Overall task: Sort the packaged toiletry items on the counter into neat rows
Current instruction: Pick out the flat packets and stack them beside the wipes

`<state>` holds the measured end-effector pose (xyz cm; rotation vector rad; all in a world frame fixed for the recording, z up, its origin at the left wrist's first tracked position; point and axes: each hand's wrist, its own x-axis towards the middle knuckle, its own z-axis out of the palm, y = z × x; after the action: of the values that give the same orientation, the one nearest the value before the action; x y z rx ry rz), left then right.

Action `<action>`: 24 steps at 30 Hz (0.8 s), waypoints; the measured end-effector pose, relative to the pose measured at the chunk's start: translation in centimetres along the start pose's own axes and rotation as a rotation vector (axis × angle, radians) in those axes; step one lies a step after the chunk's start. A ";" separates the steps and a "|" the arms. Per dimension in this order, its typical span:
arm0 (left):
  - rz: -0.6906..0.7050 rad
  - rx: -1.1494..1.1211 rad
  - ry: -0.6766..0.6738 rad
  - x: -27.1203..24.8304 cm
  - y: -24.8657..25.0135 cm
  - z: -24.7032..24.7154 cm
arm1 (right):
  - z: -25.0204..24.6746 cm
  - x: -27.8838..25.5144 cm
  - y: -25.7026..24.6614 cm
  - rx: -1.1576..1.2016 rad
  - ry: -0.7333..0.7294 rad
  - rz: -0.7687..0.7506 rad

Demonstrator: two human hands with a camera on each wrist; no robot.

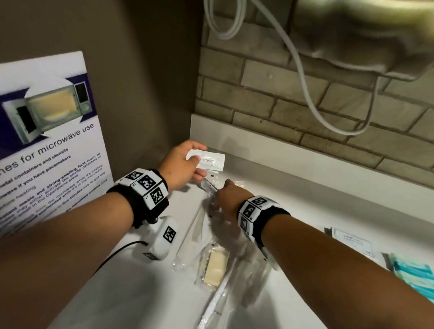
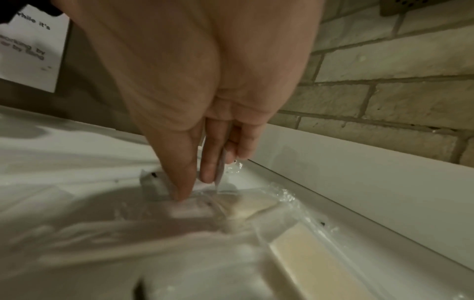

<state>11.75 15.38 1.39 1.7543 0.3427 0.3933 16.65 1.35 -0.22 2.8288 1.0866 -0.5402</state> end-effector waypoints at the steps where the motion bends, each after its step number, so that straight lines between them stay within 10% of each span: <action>1: 0.002 -0.002 0.002 0.0 0.1 -0.1 | -0.1 -0.1 0.0 -0.013 0.004 -0.020; 15: -0.011 0.045 0.021 -0.9 0.6 -1.2 | 0.1 -2.1 -1.8 -0.051 0.008 -0.076; 24: 0.039 0.059 -0.031 -2.2 3.3 0.0 | -6.6 -7.7 2.6 0.563 0.406 0.044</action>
<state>9.83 13.73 4.44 1.8252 0.3014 0.3865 15.10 -4.28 8.47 3.5653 1.0511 -0.3066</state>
